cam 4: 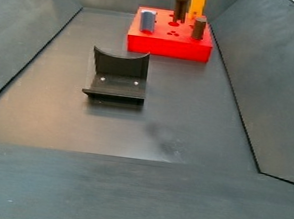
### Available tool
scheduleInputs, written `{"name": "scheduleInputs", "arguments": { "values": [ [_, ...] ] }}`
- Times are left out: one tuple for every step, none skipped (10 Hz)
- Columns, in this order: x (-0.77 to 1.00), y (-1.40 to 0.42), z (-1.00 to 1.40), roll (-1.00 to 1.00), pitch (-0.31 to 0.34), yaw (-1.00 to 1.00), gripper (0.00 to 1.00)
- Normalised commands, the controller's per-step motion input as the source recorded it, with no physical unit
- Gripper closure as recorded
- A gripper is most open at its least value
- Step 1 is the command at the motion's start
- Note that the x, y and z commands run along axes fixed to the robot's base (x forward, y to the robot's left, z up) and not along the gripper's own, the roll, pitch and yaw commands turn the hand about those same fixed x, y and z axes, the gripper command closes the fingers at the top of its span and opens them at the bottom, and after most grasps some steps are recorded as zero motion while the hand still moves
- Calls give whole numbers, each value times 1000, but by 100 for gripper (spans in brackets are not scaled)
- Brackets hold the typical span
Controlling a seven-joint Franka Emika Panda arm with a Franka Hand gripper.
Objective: Pick up the 3 prong object. Move up. Move to above the board. Insert the 3 prong object.
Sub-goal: Insert the 3 prong object.
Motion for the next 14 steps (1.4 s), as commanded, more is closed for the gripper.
{"name": "scheduleInputs", "arguments": {
  "values": [
    [0, 0, -131, 0, -23, 163, 100],
    [40, -31, -146, 29, 0, 0, 100],
    [203, 0, -580, 103, -39, 0, 100],
    [291, 0, -491, 89, -39, -37, 100],
    [0, 3, 0, -9, 0, -26, 100],
    [0, 0, -11, 11, 0, 14, 100],
    [0, 46, -143, 120, 0, 131, 100],
    [26, 154, -246, 167, 0, 274, 100],
    [11, 109, -283, 146, 0, 249, 100],
    [43, -54, -89, 0, 0, 0, 100],
    [43, -197, -631, 110, -210, 0, 100],
    [29, -234, -674, 210, -199, 0, 100],
    [0, -249, -640, 267, -180, 0, 100],
    [14, 0, 0, 0, 21, 0, 100]
  ]
}}
